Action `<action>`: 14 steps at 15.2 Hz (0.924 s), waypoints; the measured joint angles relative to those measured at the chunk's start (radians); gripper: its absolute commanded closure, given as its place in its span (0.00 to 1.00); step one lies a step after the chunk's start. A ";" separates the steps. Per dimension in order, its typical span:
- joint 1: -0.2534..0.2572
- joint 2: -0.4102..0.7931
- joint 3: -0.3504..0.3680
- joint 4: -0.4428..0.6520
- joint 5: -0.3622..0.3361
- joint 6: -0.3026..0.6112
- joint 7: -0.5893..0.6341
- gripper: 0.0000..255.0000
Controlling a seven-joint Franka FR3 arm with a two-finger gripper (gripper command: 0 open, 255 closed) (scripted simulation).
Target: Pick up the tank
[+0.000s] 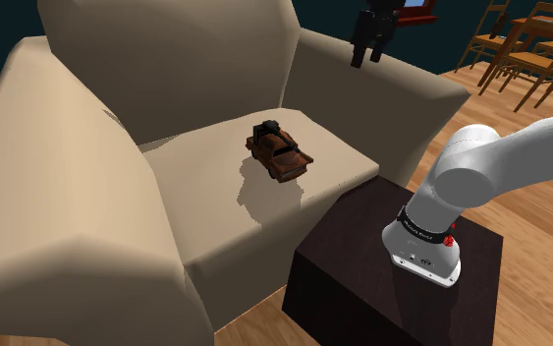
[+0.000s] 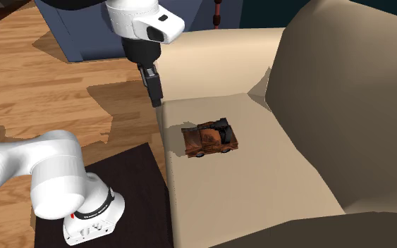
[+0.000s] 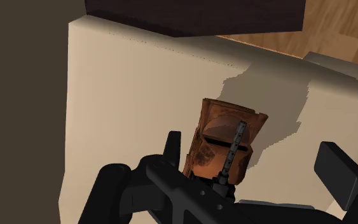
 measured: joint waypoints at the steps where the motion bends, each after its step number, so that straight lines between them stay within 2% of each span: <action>1: 0.000 0.000 0.000 0.000 0.000 0.000 0.000 0.00; 5: -0.005 0.040 0.022 -0.054 0.008 0.091 0.034 0.00; 11: -0.011 0.135 0.072 -0.176 0.026 0.305 0.106 0.00; 14: -0.013 0.218 0.101 -0.201 0.034 0.412 0.149 0.00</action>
